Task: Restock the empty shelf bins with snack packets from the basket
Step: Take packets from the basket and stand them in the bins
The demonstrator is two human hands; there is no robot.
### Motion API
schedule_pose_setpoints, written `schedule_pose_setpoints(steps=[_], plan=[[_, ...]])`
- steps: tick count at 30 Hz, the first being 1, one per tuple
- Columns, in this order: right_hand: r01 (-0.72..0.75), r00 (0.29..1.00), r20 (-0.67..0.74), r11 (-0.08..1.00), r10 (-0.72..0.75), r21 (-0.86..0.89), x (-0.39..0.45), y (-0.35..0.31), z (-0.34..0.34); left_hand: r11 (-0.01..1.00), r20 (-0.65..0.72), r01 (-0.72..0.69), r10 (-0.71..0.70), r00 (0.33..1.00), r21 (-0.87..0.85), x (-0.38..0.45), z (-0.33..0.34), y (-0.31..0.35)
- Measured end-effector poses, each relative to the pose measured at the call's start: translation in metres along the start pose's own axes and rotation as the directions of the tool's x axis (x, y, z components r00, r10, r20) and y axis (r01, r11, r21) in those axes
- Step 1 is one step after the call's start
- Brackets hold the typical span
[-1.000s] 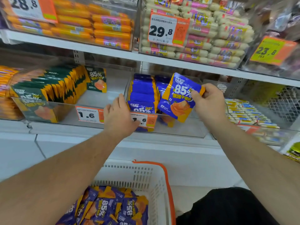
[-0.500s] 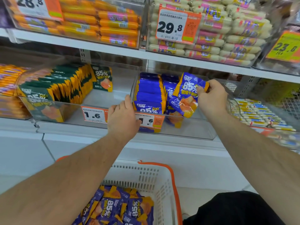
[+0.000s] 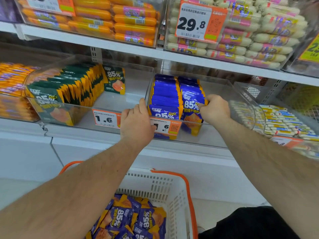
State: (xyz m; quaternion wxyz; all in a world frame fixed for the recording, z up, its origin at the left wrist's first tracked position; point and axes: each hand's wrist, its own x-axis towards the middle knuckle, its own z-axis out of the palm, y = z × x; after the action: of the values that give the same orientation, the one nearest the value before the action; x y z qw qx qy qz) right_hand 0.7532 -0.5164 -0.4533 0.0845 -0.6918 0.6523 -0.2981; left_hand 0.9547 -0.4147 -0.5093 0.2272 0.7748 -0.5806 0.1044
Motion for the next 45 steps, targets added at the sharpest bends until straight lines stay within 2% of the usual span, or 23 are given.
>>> schedule_pose_setpoints(steps=[9, 12, 15, 17, 18, 20, 22, 25, 27, 29, 30, 31, 33, 35, 37, 38, 40, 42, 45], plan=[[-0.151, 0.988, 0.048, 0.988, 0.15, 0.027, 0.0, 0.011, -0.002, 1.0, 0.028, -0.009, 0.009, 1.0, -0.012, 0.0, -0.002, 0.0], [-0.156, 0.986, 0.061, 0.988, 0.154, 0.014, -0.007, 0.013, -0.006, 0.999, 0.032, -0.044, 0.045, 0.998, -0.028, -0.003, -0.003, -0.002], [-0.122, 0.992, 0.024, 0.992, 0.123, -0.037, -0.019, 0.007, -0.008, 0.984, 0.046, -0.082, 0.09, 0.995, -0.158, -0.009, -0.005, -0.007], [-0.02, 0.995, -0.1, 0.997, 0.013, -0.07, -0.03, 0.0, -0.006, 0.961, 0.003, -0.141, 0.146, 0.989, -0.236, -0.018, -0.01, -0.013], [0.098, 0.976, -0.188, 0.993, -0.109, -0.065, -0.038, -0.004, -0.004, 0.95, -0.042, -0.194, 0.189, 0.981, -0.244, -0.026, -0.013, -0.018], [0.398, 0.864, -0.328, 0.917, -0.381, -0.019, -0.058, -0.019, 0.006, 0.928, -0.113, -0.29, 0.27, 0.956, -0.235, -0.042, -0.015, -0.033], [0.582, 0.772, -0.332, 0.813, -0.541, 0.03, -0.086, -0.035, 0.028, 0.93, 0.004, -0.293, 0.301, 0.954, -0.223, -0.061, -0.017, -0.052], [0.638, 0.77, -0.161, 0.744, -0.618, 0.197, -0.128, -0.05, 0.08, 0.952, 0.357, -0.247, 0.298, 0.885, -0.18, -0.079, -0.017, -0.08], [0.553, 0.797, 0.109, 0.791, -0.594, 0.262, -0.153, -0.05, 0.119, 0.964, 0.529, -0.231, 0.266, 0.806, -0.132, -0.086, -0.019, -0.096], [0.397, 0.781, 0.426, 0.889, -0.457, 0.228, -0.174, -0.041, 0.16, 0.972, 0.63, -0.212, 0.23, 0.742, -0.106, -0.094, -0.021, -0.11], [0.32, 0.739, 0.564, 0.929, -0.369, 0.188, -0.186, -0.034, 0.18, 0.975, 0.664, -0.197, 0.214, 0.716, -0.101, -0.098, -0.019, -0.116], [0.262, 0.667, 0.689, 0.955, -0.284, 0.141, -0.197, -0.023, 0.2, 0.978, 0.694, -0.187, 0.201, 0.691, -0.098, -0.102, -0.016, -0.122], [0.241, 0.474, 0.87, 0.97, -0.138, 0.023, -0.223, -0.001, 0.236, 0.981, 0.764, -0.17, 0.179, 0.62, -0.092, -0.109, -0.006, -0.131], [0.241, 0.347, 0.938, 0.965, 0.016, -0.106, -0.249, 0.023, 0.264, 0.982, 0.848, -0.166, 0.162, 0.505, -0.089, -0.116, 0.005, -0.134], [0.211, 0.289, 0.95, 0.96, 0.116, -0.182, -0.272, 0.04, 0.283, 0.978, 0.899, -0.191, 0.157, 0.408, -0.084, -0.118, 0.012, -0.133], [0.186, 0.272, 0.95, 0.961, 0.152, -0.207, -0.282, 0.044, 0.289, 0.976, 0.91, -0.203, 0.158, 0.384, -0.084, -0.119, 0.014, -0.133], [0.099, 0.268, 0.94, 0.965, 0.21, -0.243, -0.297, 0.048, 0.298, 0.974, 0.913, -0.21, 0.164, 0.374, -0.089, -0.118, 0.017, -0.133], [0.015, 0.296, 0.926, 0.968, 0.235, -0.25, -0.305, 0.048, 0.302, 0.978, 0.913, -0.186, 0.163, 0.375, -0.099, -0.117, 0.02, -0.134], [-0.03, 0.337, 0.912, 0.971, 0.234, -0.238, -0.308, 0.047, 0.304, 0.982, 0.911, -0.157, 0.16, 0.38, -0.107, -0.114, 0.022, -0.134]])
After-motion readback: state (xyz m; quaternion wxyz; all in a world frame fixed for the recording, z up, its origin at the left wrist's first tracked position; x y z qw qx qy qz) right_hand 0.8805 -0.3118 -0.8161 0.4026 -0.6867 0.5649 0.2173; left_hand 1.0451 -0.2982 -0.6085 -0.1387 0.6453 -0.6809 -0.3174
